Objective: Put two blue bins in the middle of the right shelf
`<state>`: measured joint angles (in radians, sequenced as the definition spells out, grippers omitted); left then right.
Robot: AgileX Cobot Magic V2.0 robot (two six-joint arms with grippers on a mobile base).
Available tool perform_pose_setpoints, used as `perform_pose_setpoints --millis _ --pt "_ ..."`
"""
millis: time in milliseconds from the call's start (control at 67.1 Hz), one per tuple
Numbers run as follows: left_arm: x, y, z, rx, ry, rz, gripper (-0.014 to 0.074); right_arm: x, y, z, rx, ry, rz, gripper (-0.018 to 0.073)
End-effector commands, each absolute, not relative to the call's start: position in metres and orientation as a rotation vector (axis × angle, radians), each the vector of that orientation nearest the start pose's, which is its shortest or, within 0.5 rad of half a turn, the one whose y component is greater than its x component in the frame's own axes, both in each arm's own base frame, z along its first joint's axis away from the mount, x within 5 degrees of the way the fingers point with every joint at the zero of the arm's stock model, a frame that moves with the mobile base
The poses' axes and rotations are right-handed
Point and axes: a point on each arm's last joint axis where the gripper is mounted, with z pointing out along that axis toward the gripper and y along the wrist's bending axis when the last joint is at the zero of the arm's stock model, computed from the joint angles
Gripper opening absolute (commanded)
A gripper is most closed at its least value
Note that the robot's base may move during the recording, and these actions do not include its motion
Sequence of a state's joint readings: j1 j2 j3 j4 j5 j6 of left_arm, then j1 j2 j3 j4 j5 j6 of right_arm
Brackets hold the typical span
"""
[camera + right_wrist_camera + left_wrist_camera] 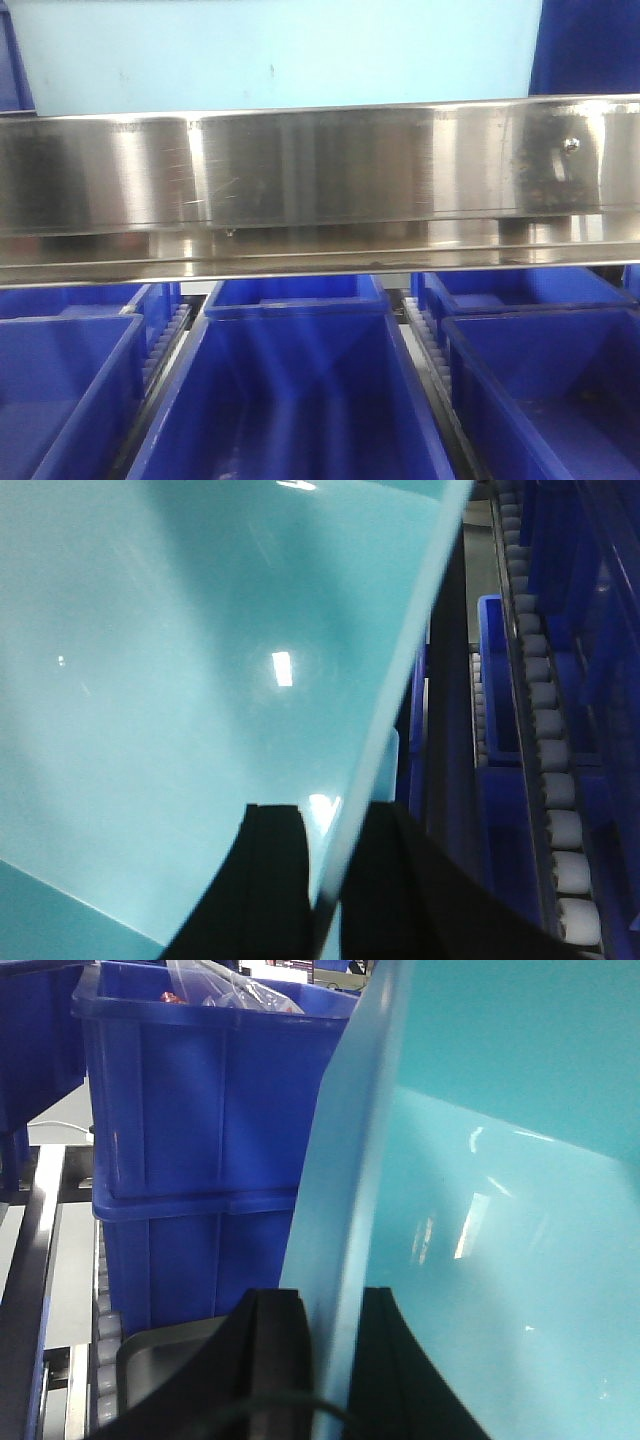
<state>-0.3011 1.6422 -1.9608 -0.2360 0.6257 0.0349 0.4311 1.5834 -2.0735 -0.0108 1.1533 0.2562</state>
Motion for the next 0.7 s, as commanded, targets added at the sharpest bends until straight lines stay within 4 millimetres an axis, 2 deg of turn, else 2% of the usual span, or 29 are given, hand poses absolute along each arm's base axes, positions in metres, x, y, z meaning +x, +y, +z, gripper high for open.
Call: perform_pose_setpoints --millis 0,685 --pt "0.3453 -0.1183 0.5166 0.181 1.696 -0.488 -0.0111 0.2836 0.1287 0.5187 -0.214 2.118 0.377 -0.0153" --pt "0.3453 -0.1183 0.5166 0.181 1.696 -0.488 -0.0111 0.2836 0.1287 0.5187 -0.214 2.118 0.377 -0.0153"
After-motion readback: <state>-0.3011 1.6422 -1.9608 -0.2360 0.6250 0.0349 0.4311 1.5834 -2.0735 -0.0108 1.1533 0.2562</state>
